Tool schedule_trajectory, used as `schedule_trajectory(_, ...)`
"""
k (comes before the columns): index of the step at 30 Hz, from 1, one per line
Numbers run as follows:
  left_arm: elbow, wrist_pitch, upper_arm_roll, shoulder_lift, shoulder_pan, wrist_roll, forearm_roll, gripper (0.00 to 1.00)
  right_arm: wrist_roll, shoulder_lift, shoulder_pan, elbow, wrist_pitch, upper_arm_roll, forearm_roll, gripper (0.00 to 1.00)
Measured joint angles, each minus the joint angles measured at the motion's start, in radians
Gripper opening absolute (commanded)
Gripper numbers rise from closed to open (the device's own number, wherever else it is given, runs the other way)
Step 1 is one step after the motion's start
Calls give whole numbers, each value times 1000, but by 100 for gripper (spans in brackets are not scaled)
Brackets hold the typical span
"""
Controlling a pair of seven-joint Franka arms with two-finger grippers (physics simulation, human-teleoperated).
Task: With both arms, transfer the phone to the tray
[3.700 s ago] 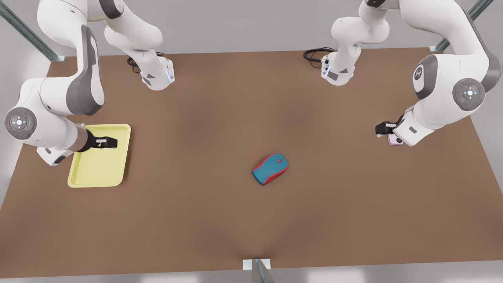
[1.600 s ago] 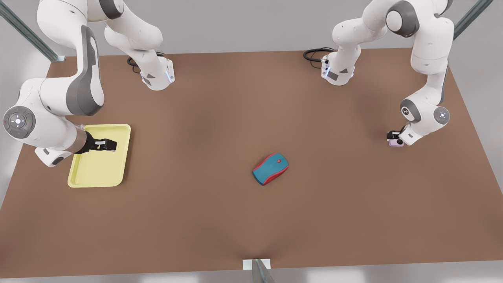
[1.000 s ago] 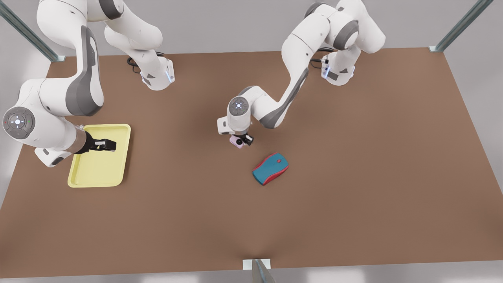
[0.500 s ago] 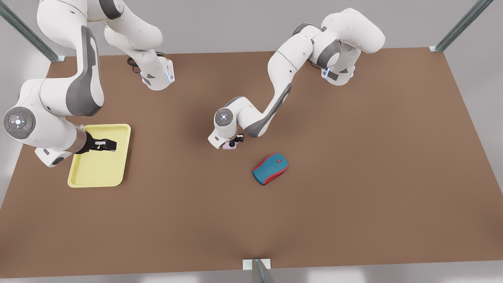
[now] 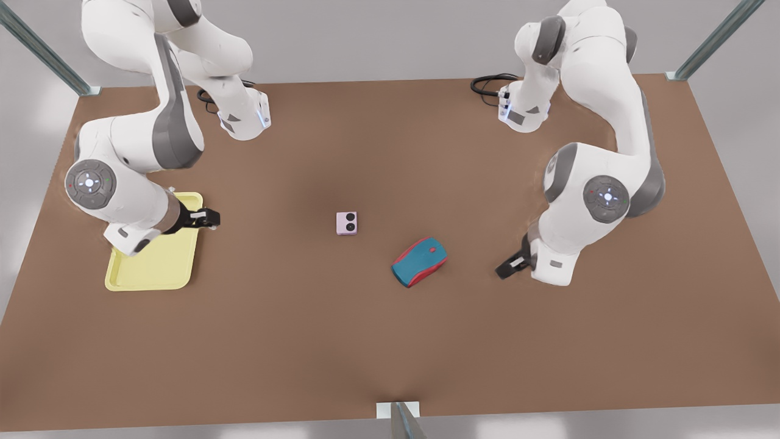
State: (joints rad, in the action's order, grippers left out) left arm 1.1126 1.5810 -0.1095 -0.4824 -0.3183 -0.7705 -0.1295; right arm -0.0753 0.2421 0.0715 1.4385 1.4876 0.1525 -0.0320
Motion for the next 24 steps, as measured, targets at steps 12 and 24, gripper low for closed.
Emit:
schedule_trajectory(12,209,-175,73,192,97,335,-16,100,-341,335,449,29,357,74,-29,100)
schedule_trajectory(24,209,-195,73,163,98,509,-27,100,-487,274,383,376,705,31,170,100)
